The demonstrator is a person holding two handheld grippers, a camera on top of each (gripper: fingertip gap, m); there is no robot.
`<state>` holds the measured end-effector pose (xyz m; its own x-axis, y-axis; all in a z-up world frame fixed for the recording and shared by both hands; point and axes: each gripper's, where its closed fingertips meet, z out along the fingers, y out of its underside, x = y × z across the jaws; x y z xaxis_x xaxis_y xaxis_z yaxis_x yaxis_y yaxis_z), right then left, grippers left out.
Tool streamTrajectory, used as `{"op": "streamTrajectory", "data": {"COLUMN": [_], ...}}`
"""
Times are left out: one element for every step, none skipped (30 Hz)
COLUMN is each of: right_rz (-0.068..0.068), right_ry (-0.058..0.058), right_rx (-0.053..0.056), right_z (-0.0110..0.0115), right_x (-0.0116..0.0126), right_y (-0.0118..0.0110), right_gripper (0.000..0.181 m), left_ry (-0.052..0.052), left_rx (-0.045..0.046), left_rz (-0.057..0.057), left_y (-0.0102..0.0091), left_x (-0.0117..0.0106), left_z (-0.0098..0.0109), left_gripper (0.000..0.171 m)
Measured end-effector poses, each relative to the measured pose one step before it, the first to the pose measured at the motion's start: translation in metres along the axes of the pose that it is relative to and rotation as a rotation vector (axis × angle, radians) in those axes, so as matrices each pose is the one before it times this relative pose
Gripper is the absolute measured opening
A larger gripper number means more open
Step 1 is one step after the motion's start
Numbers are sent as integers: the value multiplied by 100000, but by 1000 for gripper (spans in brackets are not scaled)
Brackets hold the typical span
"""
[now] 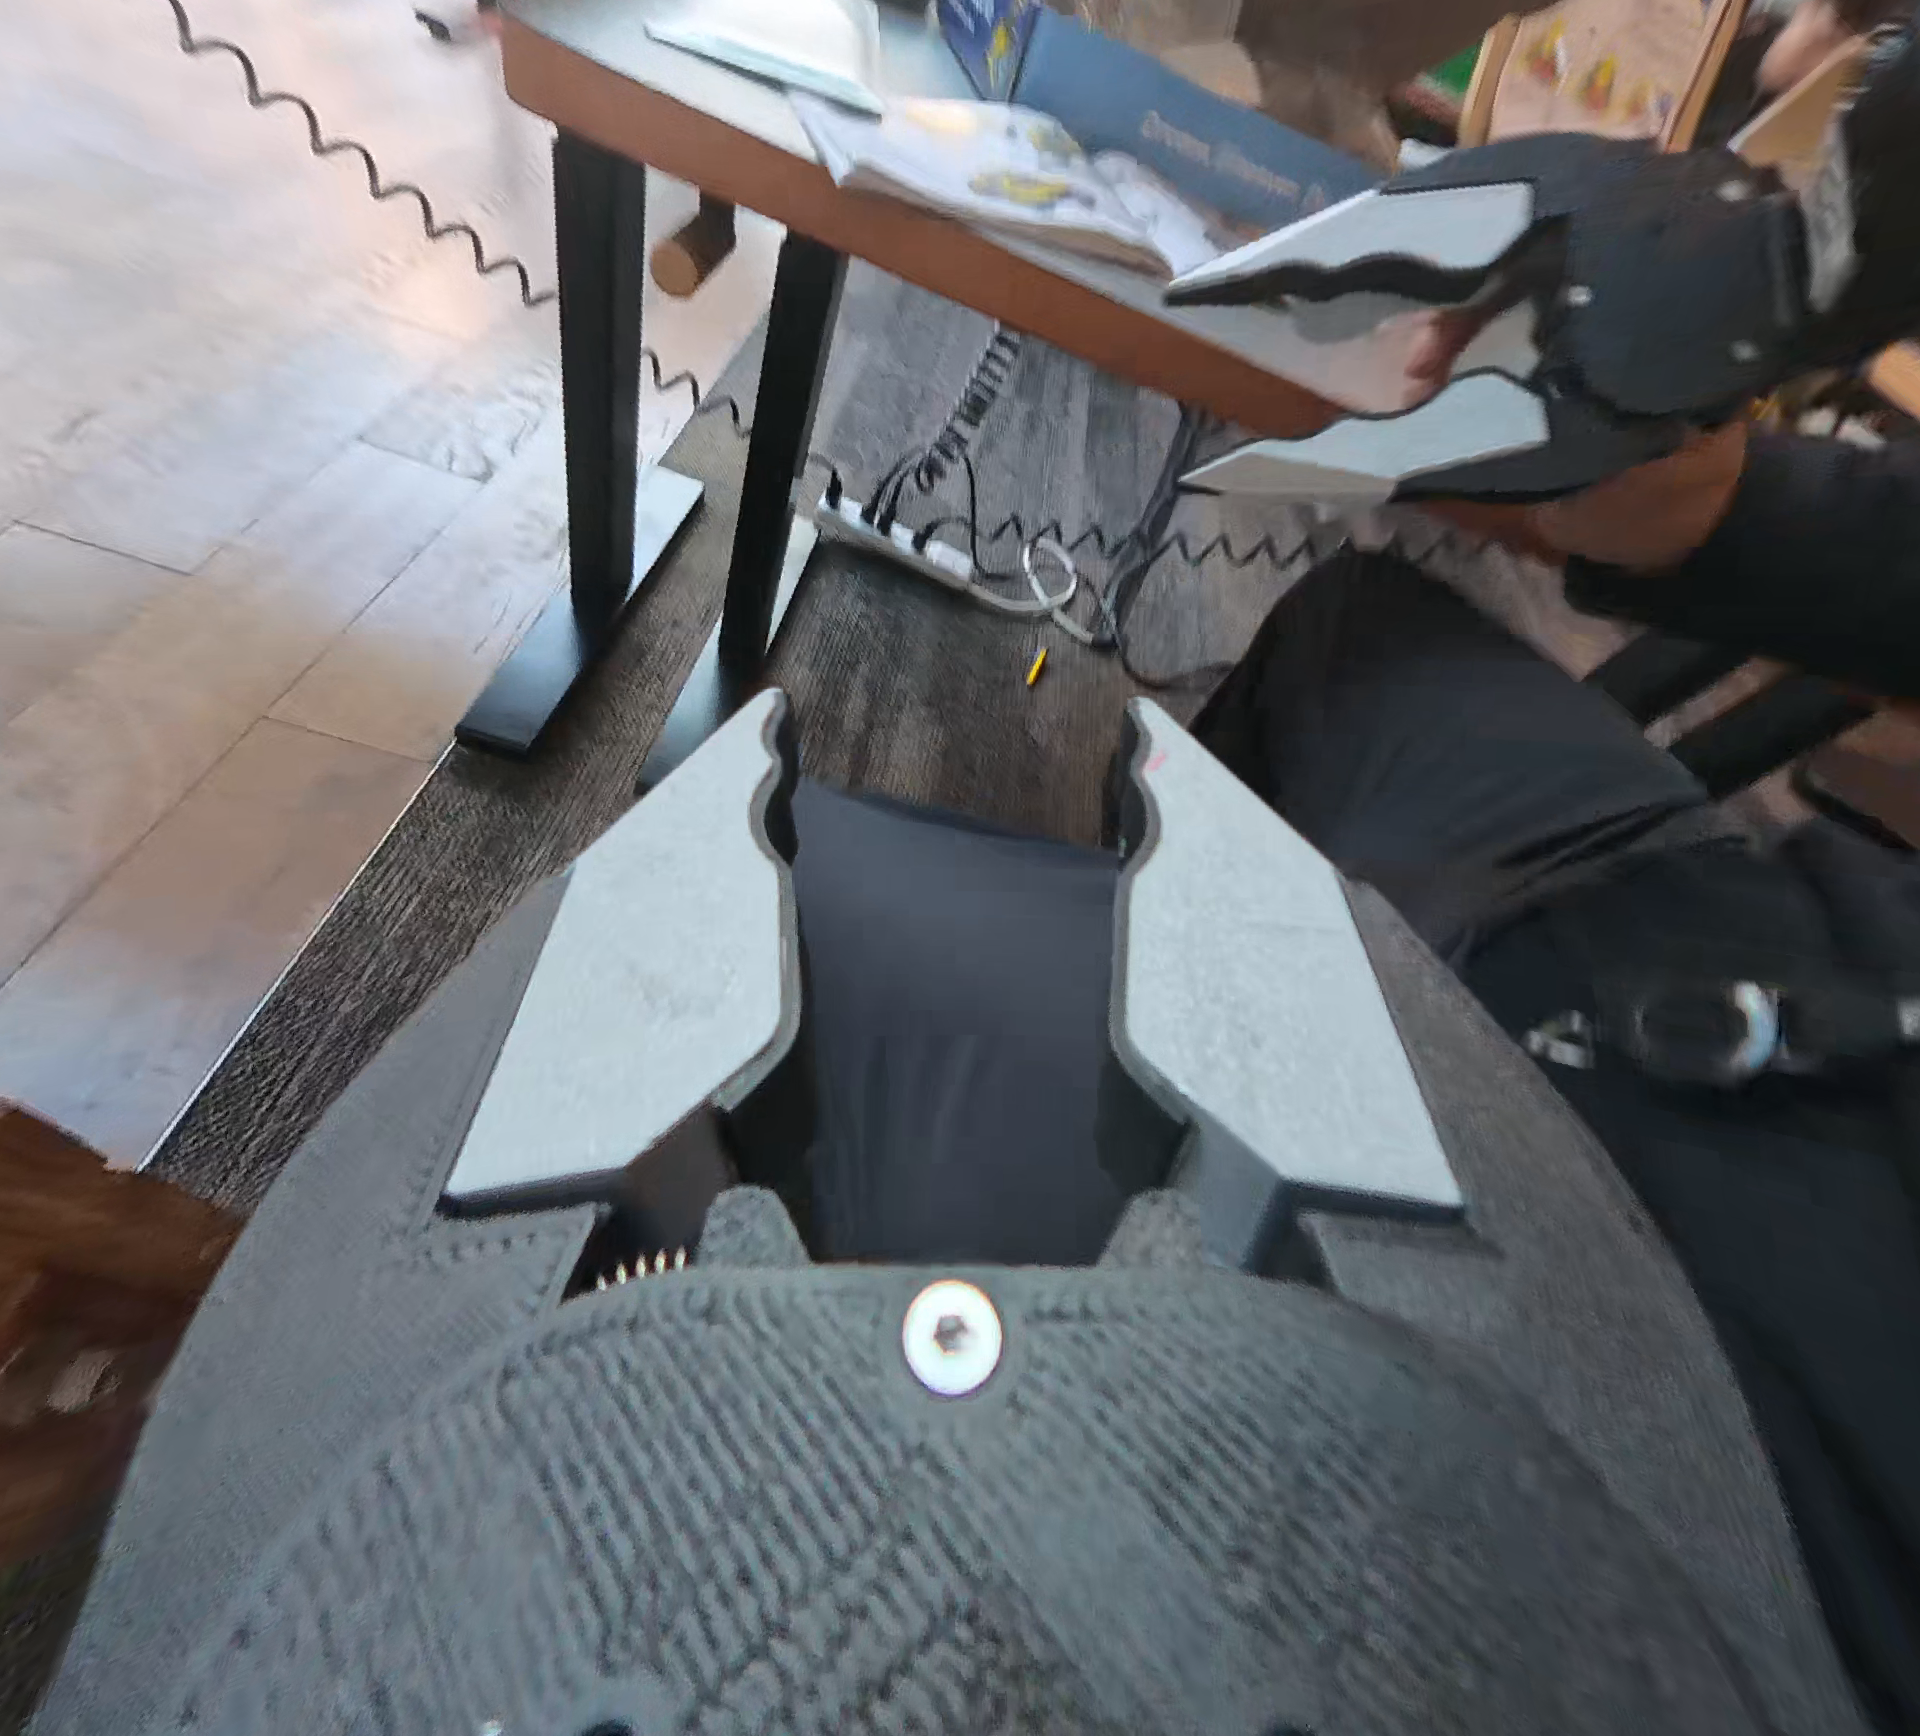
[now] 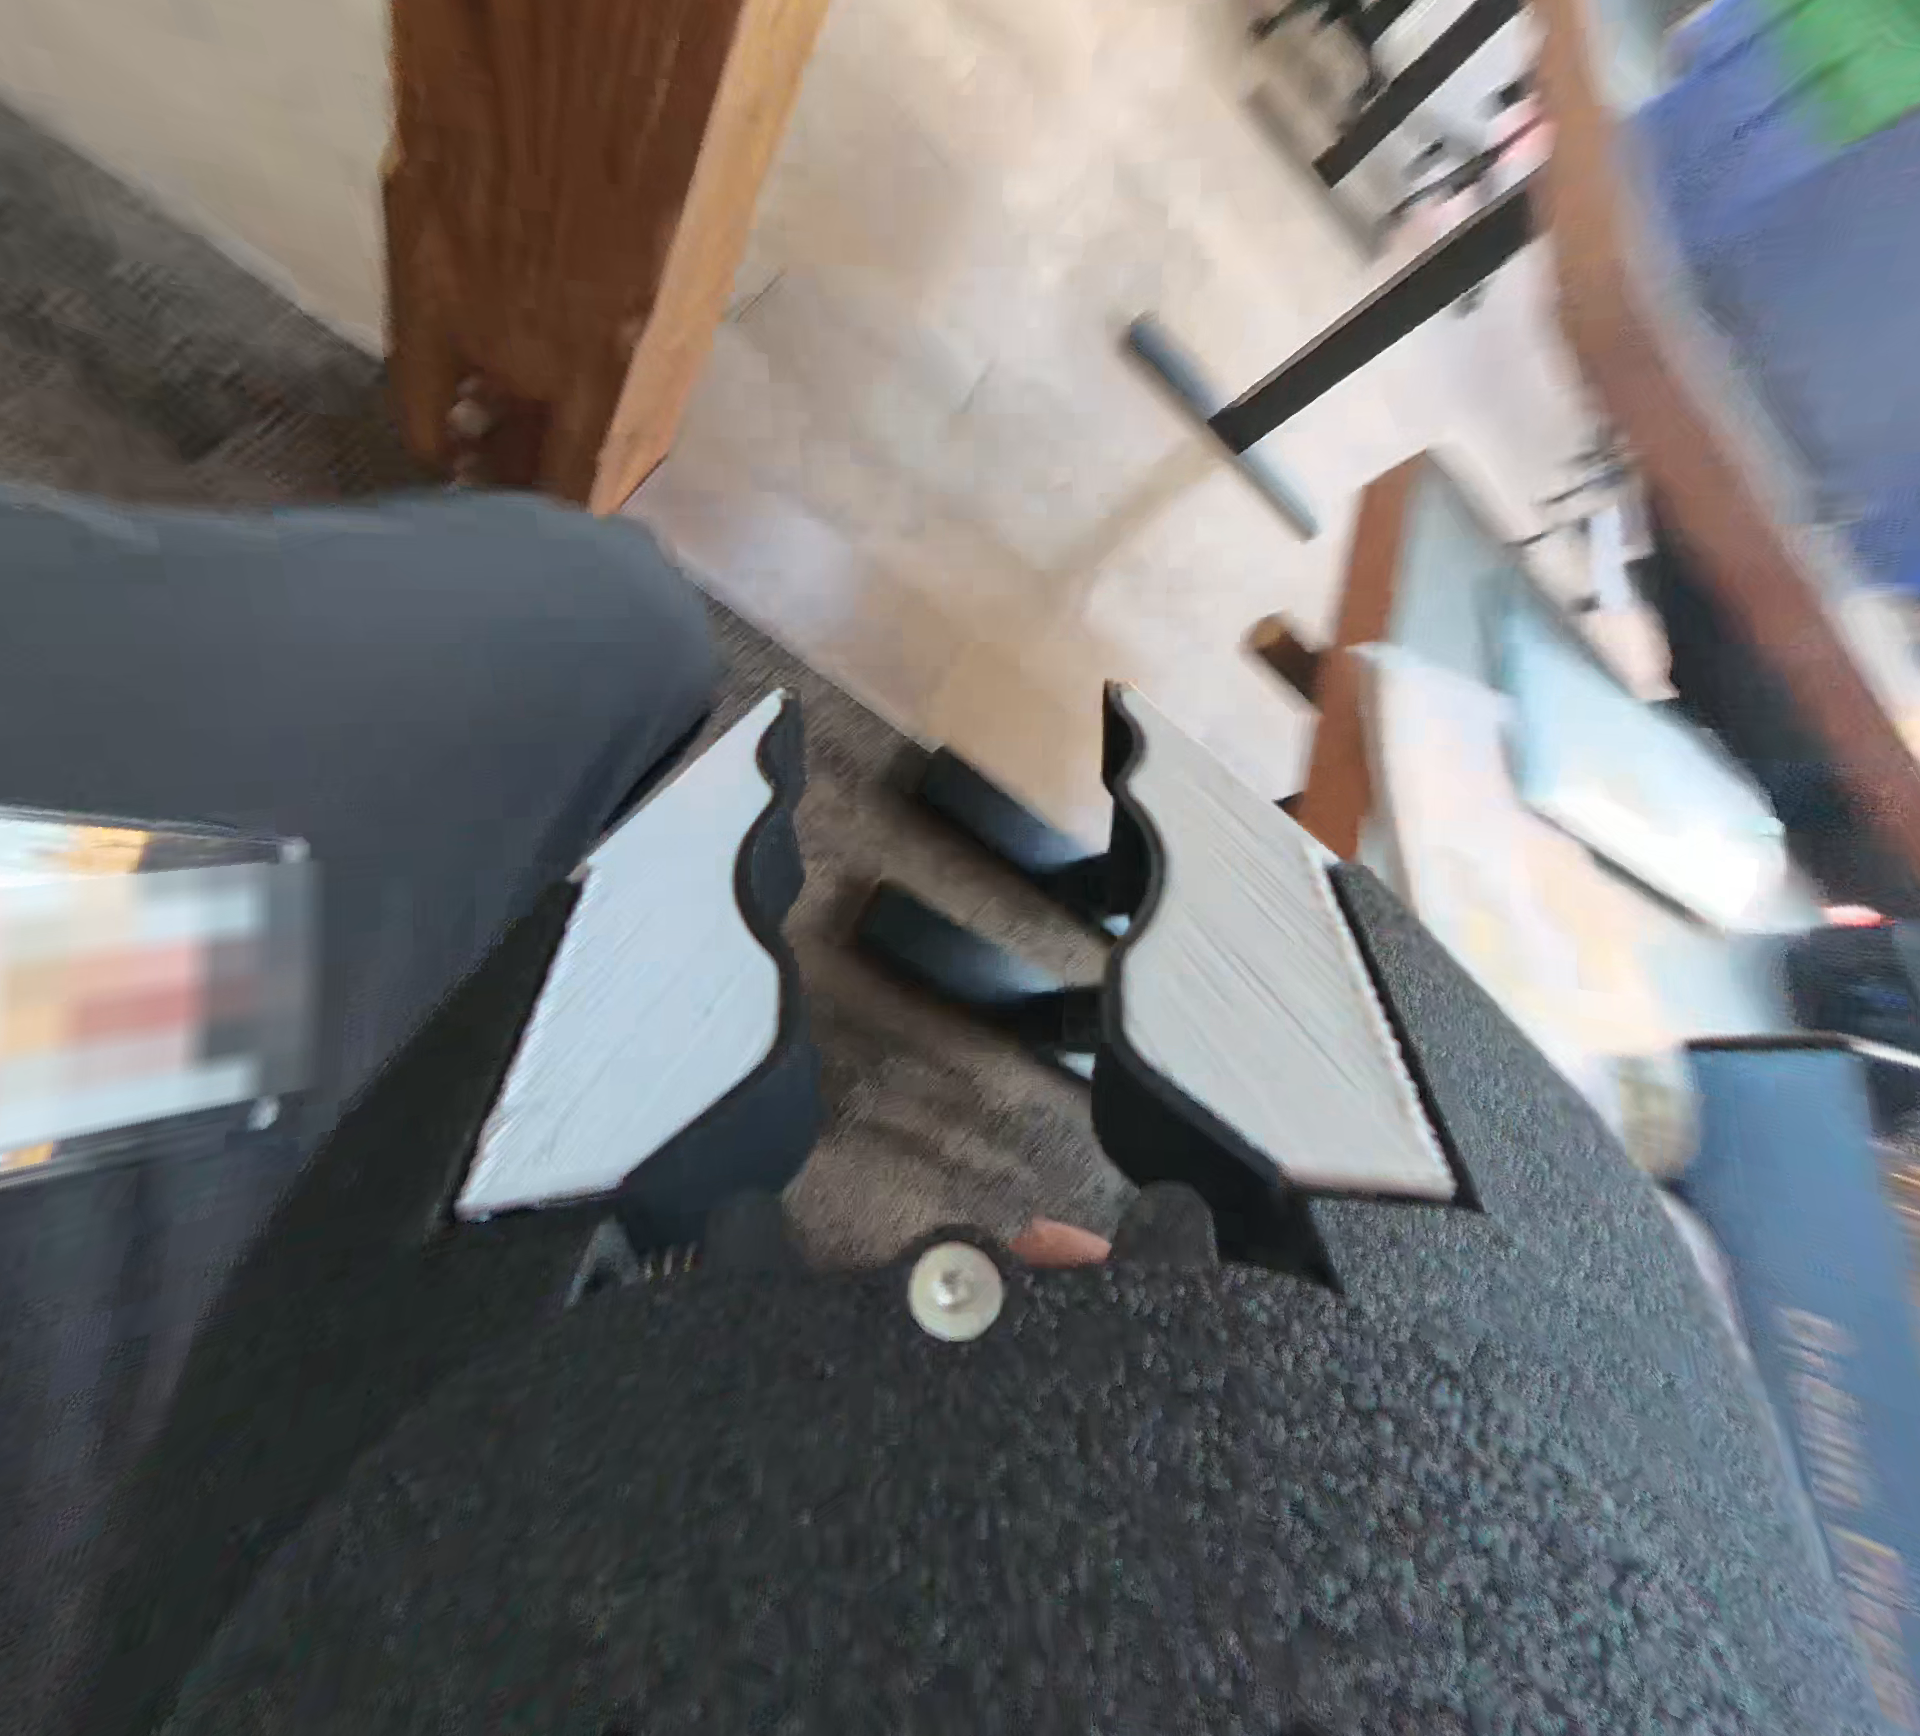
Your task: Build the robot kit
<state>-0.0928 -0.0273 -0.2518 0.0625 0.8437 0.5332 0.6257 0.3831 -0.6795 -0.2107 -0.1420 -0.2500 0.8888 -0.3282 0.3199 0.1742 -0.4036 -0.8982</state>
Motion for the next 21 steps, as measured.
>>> {"op": "streamTrajectory", "data": {"right_rz": [1371,2705,2737,2782,2862,3151,4003,4605,4893,4998,3939,1943,-22,-1021,-483,572,1329,1271,353,-1242,-2596], "right_ry": [5320,4106,1799,2166,3384,2525,1123,806,908,276,-28,473,2192,2669,1813,1000,-90,-1325,-2286,-3175,-3862], "right_rx": [4866,3329,1334,318,1076,1430,1304,1487,1581,1647,1711,1352,1031,1269,583,-120,-299,-473,-596,-1328,-1531], "right_z": [-1325,-1060,-866,-795,-842,-897,-975,-1088,-1187,-1261,-1258,-1209,-1108,-949,-740,-540,-316,-124,54,252,440], "right_x": [1539,1382,1030,1048,1161,965,687,517,412,184,18,18,250,354,278,177,-8,-284,-569,-868,-1180], "right_y": [-962,-526,-56,256,317,363,415,415,408,358,303,281,249,204,247,300,308,237,155,135,99], "right_gripper": [56,56,55,55,56,56,56,56,56,56,57,57,57,56,55,55,55,56,58,62,64], "left_ry": [1186,2598,4158,4090,1420,-1109,-2042,-1061,685,1603,999,-376,-2129,-2850,-2563,-1531,-469,-363,-744,-1053,-1434], "left_rx": [4251,2857,910,-892,-2892,-4154,-4237,-3167,-2036,-1673,-2319,-2981,-2414,-898,459,1147,1008,185,-723,-1054,-577], "left_rz": [-2840,-4188,-4024,-2023,522,2025,2119,1171,184,211,1061,2240,3173,3556,2779,1477,608,-34,-503,-687,-670], "left_y": [-684,-509,-206,117,490,701,699,540,366,293,355,378,260,64,-104,-169,-119,6,128,185,166], "left_x": [297,614,967,1030,611,206,25,157,412,526,444,263,41,-49,-26,37,107,25,-74,-120,-172], "left_z": [586,732,831,869,811,673,544,469,447,491,493,419,239,25,-141,-195,-152,-58,-63,-141,-309], "left_gripper": [59,57,56,56,56,55,54,52,51,50,50,50,49,48,46,44,43,43,44,45,46]}}
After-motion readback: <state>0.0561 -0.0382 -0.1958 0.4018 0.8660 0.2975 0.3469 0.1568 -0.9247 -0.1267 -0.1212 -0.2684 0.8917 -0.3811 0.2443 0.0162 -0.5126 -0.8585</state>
